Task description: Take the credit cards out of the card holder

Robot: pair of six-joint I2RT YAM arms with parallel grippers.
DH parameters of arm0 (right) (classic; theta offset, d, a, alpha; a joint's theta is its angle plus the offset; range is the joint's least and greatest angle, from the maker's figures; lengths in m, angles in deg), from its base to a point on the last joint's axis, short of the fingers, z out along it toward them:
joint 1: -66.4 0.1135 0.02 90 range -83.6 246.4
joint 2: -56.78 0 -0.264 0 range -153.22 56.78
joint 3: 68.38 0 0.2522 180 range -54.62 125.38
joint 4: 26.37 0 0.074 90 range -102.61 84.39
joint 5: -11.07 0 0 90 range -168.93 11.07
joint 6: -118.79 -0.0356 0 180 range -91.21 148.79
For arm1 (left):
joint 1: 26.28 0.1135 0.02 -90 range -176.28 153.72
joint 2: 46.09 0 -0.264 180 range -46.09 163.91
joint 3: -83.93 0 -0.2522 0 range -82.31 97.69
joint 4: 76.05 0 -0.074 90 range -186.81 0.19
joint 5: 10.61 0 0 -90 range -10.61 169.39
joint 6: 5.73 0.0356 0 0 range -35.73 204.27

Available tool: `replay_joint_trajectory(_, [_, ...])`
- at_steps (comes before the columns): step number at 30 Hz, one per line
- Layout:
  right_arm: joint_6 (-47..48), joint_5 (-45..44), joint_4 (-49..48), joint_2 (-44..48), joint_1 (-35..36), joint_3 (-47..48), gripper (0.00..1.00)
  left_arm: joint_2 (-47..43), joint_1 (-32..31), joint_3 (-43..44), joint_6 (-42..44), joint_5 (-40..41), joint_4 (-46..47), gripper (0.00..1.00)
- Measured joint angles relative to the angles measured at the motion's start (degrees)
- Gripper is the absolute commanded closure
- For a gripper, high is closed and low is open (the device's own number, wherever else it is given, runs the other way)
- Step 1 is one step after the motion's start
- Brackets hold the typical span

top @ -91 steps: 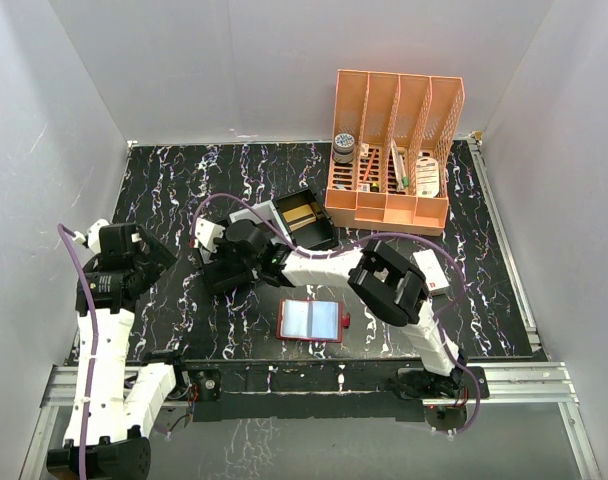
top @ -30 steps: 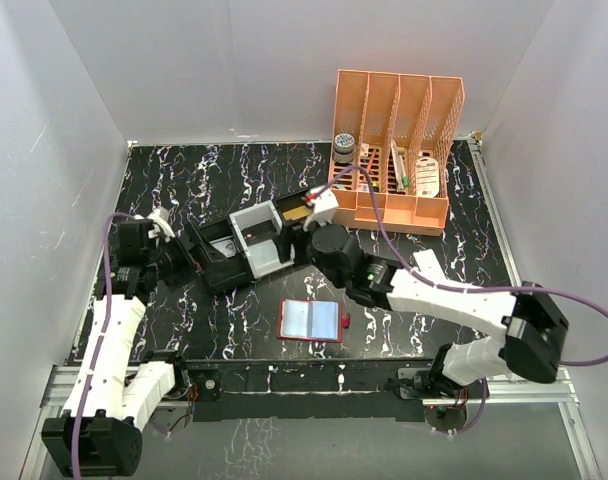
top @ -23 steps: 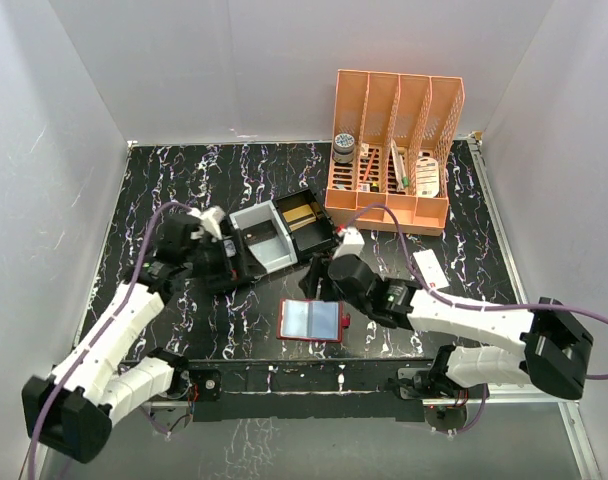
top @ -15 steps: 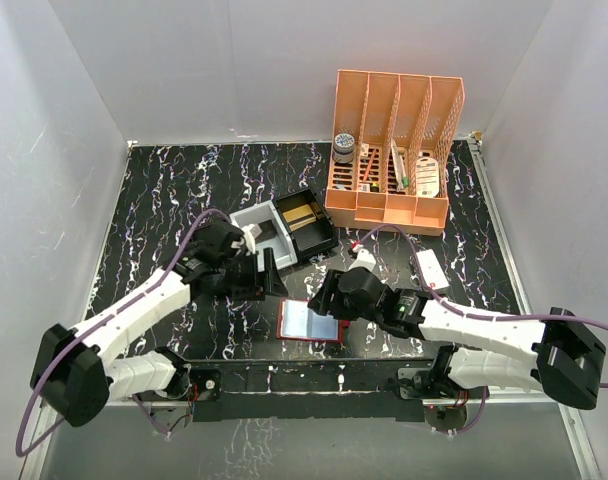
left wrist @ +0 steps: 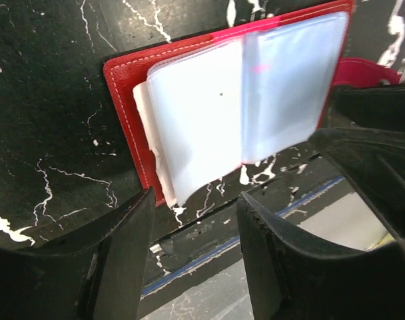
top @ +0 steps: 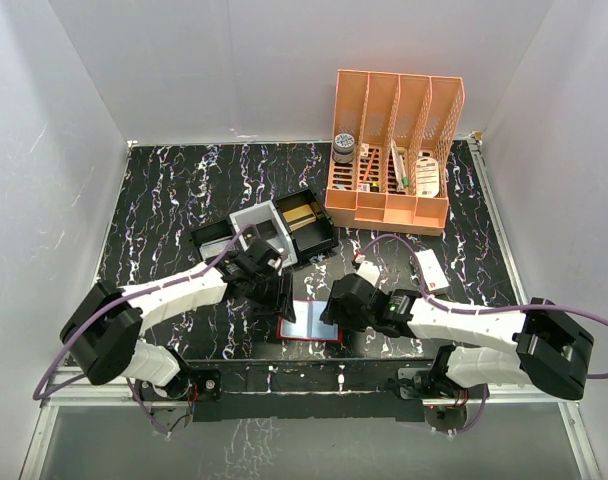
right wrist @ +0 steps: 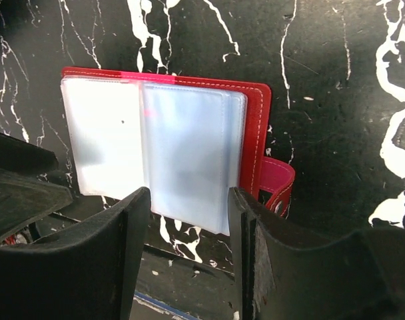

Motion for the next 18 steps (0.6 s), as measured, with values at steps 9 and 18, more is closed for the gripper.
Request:
replay_joint_trajectory(9, [-0.74,0.04,-0.96,-0.28,-0.09,-0.61,0.54,4.02,-2.03,-0.87,-0.94,2.64,0.57,0.59])
replay_joint_trajectory(18, [-1.31,0.20,-0.85,-2.62,-0.39,-1.07,0.53,4.68,-2.49,-2.69,-1.05,3.43,1.68,0.73])
